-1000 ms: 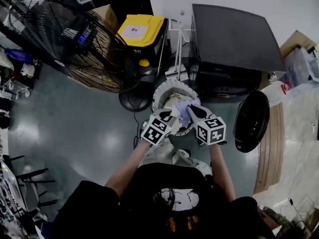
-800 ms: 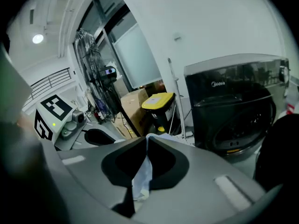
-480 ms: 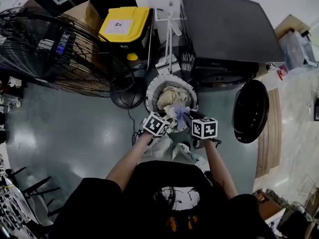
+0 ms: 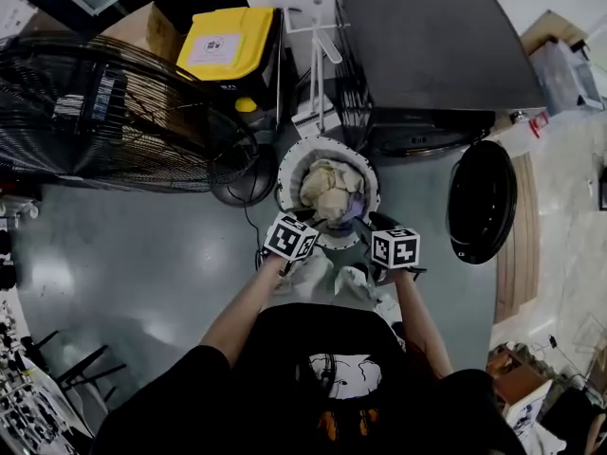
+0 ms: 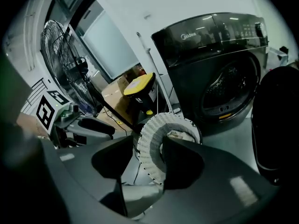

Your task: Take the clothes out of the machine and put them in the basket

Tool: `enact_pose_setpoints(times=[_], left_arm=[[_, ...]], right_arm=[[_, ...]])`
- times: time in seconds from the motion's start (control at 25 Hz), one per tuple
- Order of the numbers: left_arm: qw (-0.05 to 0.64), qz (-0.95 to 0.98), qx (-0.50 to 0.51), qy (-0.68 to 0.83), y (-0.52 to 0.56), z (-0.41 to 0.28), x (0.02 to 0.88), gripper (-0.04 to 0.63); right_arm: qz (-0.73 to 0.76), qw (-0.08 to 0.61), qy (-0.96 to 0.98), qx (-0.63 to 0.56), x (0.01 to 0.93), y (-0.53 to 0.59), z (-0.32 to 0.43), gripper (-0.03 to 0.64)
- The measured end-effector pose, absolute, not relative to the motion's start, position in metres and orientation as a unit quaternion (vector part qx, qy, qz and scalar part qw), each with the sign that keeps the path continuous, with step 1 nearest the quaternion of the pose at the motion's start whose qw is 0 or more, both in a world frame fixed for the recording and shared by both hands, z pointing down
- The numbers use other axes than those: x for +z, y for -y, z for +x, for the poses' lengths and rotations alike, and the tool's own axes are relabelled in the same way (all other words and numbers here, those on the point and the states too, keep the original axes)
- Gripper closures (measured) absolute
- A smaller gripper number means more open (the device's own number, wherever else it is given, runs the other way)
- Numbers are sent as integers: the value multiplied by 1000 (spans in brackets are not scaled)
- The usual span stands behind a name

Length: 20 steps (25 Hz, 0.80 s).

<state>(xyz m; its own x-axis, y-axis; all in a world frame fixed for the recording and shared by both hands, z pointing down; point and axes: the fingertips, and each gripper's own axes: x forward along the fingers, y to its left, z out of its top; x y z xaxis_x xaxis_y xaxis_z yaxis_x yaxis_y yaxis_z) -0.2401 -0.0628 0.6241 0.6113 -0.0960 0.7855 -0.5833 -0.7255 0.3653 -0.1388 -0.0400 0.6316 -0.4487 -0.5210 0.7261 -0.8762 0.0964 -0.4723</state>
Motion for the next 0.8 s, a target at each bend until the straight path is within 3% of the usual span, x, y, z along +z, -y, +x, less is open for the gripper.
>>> enact_pose_setpoints(times=[0.36, 0.8], left_arm=[[275, 875, 361, 169, 72, -233, 590, 441], [225, 914, 322, 103, 63, -250, 546, 461]], right_arm=[[526, 154, 716, 432, 594, 55, -145, 433], [604, 56, 697, 382, 522, 46, -152, 494]])
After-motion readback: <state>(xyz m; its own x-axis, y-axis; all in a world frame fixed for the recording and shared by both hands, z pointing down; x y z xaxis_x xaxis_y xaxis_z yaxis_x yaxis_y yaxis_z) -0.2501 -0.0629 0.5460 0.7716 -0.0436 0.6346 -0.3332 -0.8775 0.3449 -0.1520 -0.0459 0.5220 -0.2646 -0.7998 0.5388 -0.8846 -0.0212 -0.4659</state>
